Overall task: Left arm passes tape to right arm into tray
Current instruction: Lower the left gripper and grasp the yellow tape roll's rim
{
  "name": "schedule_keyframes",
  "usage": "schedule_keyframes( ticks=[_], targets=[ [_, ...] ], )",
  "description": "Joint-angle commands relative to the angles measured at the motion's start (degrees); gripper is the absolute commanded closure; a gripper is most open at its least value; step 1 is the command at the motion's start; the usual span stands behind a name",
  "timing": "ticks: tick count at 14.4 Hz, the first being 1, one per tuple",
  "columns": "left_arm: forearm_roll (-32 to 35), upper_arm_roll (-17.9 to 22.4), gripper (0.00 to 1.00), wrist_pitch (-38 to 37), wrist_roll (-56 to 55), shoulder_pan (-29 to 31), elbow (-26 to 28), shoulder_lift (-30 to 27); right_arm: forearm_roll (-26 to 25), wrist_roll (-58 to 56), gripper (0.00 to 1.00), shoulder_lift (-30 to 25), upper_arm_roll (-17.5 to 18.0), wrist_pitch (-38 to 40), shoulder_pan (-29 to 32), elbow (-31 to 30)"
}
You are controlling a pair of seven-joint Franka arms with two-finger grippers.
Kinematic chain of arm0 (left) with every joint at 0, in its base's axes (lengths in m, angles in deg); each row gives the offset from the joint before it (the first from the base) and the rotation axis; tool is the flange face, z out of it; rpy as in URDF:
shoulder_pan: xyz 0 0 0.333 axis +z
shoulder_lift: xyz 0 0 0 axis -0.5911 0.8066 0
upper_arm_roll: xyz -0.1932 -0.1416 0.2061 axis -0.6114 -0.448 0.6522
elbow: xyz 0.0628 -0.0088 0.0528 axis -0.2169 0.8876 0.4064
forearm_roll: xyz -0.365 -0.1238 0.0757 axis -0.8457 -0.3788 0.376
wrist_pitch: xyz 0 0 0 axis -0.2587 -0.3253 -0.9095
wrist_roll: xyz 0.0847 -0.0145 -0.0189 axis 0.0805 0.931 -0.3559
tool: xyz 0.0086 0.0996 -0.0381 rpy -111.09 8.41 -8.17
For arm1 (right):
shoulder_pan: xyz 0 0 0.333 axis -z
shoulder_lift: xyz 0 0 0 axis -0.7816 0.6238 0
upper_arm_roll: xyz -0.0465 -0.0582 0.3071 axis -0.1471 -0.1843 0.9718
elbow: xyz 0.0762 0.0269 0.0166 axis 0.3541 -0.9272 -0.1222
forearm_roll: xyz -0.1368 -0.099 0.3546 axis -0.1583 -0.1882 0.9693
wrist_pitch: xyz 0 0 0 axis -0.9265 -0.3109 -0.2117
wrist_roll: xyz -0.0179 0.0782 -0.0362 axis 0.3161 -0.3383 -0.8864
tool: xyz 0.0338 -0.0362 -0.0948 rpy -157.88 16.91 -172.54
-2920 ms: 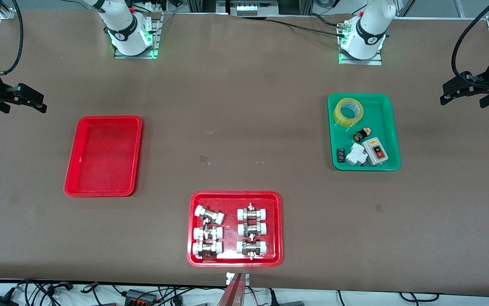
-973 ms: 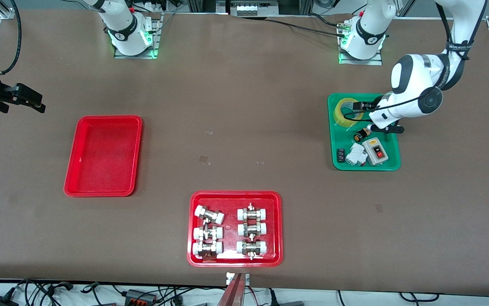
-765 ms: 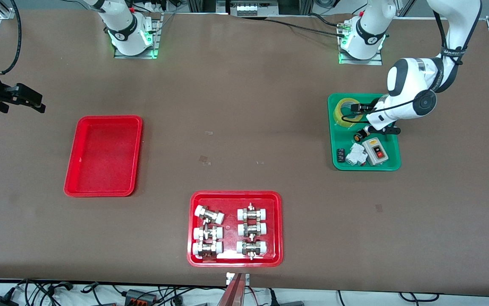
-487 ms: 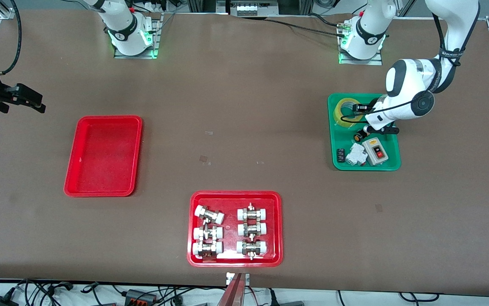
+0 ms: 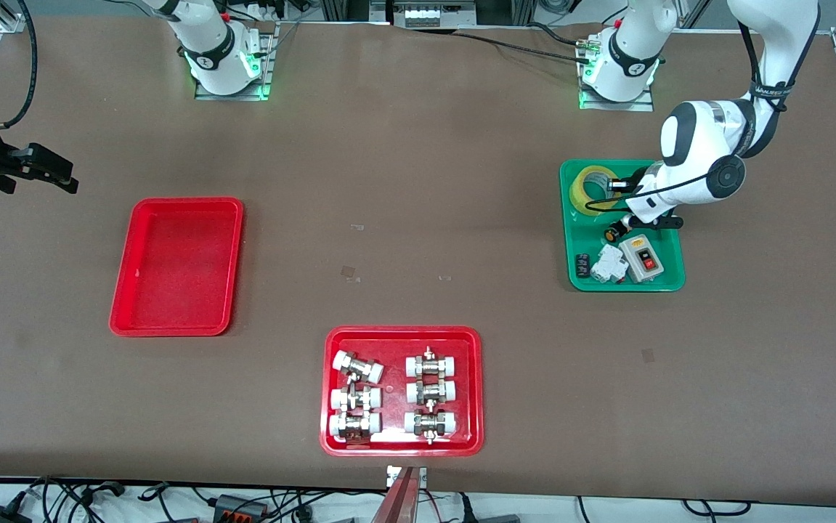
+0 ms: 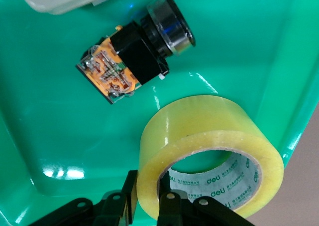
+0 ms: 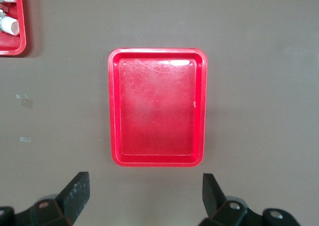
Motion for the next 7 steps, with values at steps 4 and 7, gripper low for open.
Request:
schedule_keyframes(
  ticks=[4, 7],
  targets=[
    [-1.24, -0.77, 0.99, -12.73, -0.07, -0.01, -9.58, -1.2, -0.16, -0.32, 0.0, -0.18, 0.07, -0.22, 0.02, 0.35],
    [-1.24, -1.03, 0.99, -21.53, -2.52, -0.36, -17.76, -1.2, -0.16, -0.32, 0.0, -0.26, -0.01, 0.4, -0.07, 0.35]
  ],
)
